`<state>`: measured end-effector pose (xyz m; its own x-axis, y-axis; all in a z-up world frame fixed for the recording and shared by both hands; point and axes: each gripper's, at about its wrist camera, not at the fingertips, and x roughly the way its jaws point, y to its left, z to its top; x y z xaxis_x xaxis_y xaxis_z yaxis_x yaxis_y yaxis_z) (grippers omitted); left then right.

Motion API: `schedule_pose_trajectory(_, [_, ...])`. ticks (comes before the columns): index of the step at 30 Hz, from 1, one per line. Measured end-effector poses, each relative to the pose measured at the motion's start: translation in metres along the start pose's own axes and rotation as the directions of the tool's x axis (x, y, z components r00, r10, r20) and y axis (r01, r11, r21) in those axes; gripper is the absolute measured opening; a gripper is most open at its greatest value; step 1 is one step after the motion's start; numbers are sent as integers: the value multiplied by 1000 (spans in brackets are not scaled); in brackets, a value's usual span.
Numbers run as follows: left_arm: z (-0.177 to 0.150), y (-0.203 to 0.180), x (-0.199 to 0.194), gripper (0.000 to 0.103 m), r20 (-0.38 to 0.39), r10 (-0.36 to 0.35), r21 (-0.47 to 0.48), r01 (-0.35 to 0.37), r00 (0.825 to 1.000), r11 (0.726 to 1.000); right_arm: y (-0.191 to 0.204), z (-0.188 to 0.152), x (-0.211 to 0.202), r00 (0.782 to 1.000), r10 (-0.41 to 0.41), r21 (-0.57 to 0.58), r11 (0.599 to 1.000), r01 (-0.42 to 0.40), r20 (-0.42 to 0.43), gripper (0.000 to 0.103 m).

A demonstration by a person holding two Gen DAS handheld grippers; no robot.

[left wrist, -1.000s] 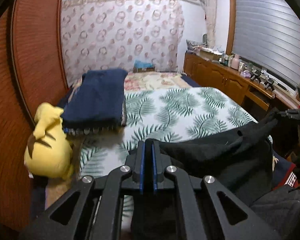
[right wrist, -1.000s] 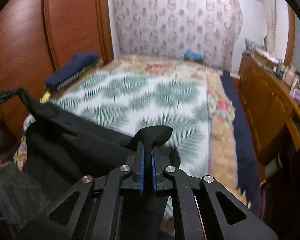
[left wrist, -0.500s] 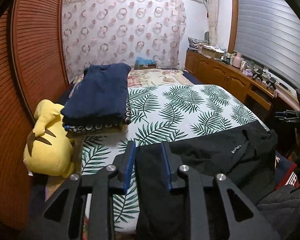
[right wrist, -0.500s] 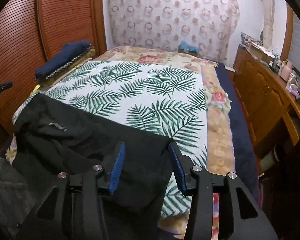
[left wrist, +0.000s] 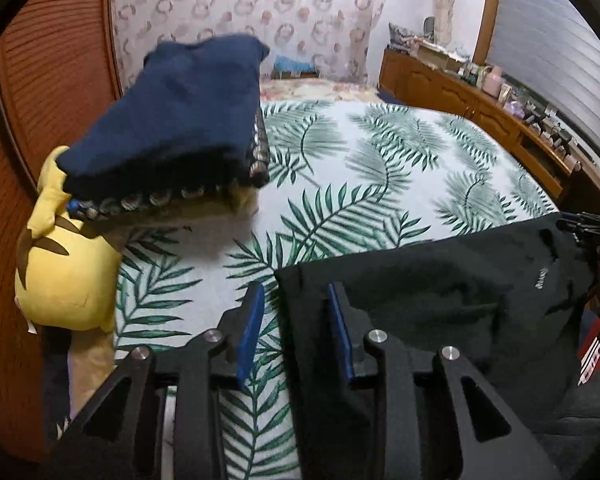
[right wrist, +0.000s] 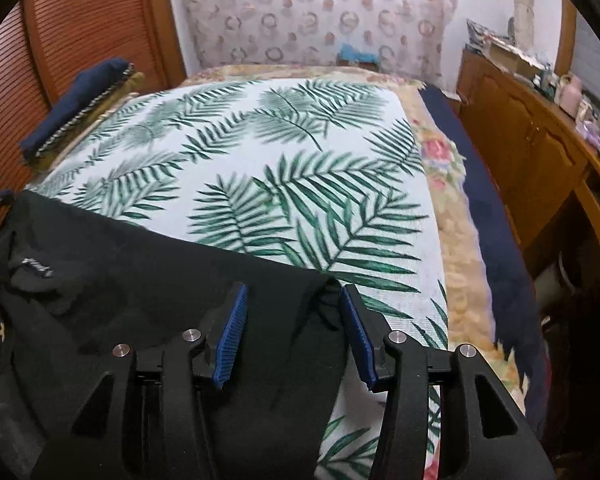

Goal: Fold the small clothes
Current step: 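Grasp the black T-shirt hem with both grippers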

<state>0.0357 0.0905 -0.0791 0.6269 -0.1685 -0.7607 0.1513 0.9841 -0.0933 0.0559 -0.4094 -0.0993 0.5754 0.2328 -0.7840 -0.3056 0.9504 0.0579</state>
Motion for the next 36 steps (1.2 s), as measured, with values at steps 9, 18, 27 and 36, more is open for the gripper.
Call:
schedule_pose_trajectory(9, [-3, 1, 21, 33, -37, -6, -4, 6, 999, 1000, 3, 0, 3, 999, -32, -23, 999, 32, 2, 55])
schedule_pose_trajectory(18, [2, 9, 27, 34, -36, -43, -32, 41, 998, 999, -1, -2, 7, 1000, -26, -11, 1000, 26, 3, 60])
schedule_pose_trajectory(27, [-2, 7, 26, 34, -11, -38, -51, 38, 999, 998, 1, -3, 4, 1000, 17, -25, 1000, -17, -2, 45])
schedule_pose_trajectory(36, [-10, -1, 6, 4, 44, -90, -61, 93, 995, 994, 19, -6, -14, 992, 125, -46, 991, -124, 13, 9])
